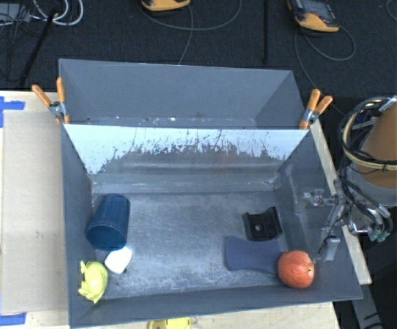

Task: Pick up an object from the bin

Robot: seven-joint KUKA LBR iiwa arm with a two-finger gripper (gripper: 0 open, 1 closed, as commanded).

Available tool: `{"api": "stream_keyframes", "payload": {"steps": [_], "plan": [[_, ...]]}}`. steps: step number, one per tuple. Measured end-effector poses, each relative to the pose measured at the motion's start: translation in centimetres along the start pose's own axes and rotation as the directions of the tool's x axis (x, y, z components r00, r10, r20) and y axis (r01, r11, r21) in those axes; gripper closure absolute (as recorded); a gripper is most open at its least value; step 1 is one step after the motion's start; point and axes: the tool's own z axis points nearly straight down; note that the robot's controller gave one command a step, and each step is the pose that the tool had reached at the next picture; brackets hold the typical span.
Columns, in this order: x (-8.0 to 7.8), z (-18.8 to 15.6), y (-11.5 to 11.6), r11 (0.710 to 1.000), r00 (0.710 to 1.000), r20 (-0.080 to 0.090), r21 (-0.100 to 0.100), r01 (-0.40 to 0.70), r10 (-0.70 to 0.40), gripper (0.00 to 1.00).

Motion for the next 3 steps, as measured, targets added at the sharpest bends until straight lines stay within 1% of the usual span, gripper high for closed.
{"api": "stream_keyframes", "payload": {"steps": [1, 2, 3], "plan": [[-0.2, -0.4, 0.1, 1.000, 1.000, 0.007, 0.001, 0.004, -0.004, 0.00], [-0.3, 4.3, -0.1, 0.999, 0.999, 0.016, 0.003, -0.039, 0.039, 0.00], [0.2, 9.9, 1.5, 0.988, 0.988, 0.007, -0.001, -0.156, 0.156, 0.00]]}}
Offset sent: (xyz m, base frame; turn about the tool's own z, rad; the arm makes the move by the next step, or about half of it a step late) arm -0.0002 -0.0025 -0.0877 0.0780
